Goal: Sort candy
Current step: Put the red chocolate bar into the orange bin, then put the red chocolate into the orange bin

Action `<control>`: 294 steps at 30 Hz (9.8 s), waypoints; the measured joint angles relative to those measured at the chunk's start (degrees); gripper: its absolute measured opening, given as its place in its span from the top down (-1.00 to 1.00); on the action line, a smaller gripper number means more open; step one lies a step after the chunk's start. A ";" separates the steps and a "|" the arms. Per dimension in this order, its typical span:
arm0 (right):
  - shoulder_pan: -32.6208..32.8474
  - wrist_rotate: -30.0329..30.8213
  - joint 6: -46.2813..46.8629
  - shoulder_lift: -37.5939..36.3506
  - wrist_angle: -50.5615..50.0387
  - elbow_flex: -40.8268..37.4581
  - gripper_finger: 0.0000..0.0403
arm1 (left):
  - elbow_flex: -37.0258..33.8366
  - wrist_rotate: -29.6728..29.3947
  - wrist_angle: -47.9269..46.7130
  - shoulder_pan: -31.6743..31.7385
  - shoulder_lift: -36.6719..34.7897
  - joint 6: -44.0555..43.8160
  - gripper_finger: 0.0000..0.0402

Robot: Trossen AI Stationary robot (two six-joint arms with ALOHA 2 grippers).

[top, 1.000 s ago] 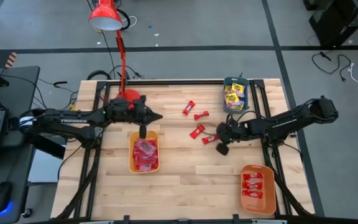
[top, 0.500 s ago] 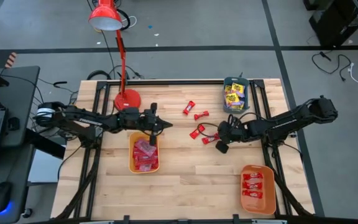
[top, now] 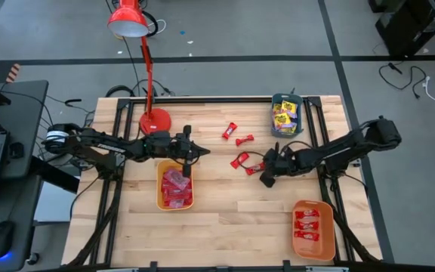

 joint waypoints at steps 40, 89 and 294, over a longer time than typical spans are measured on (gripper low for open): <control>0.53 -6.32 -40.88 14.55 42.38 1.57 0.04 | 0.04 0.02 -1.48 0.01 -0.02 -0.02 0.99; 1.39 -12.45 -30.83 17.47 41.57 1.46 0.55 | 0.02 0.37 -1.94 0.01 -0.04 -0.04 0.99; -8.35 -61.68 -3.17 16.18 57.28 1.50 0.49 | 5.21 8.22 21.62 -9.04 13.51 8.61 1.00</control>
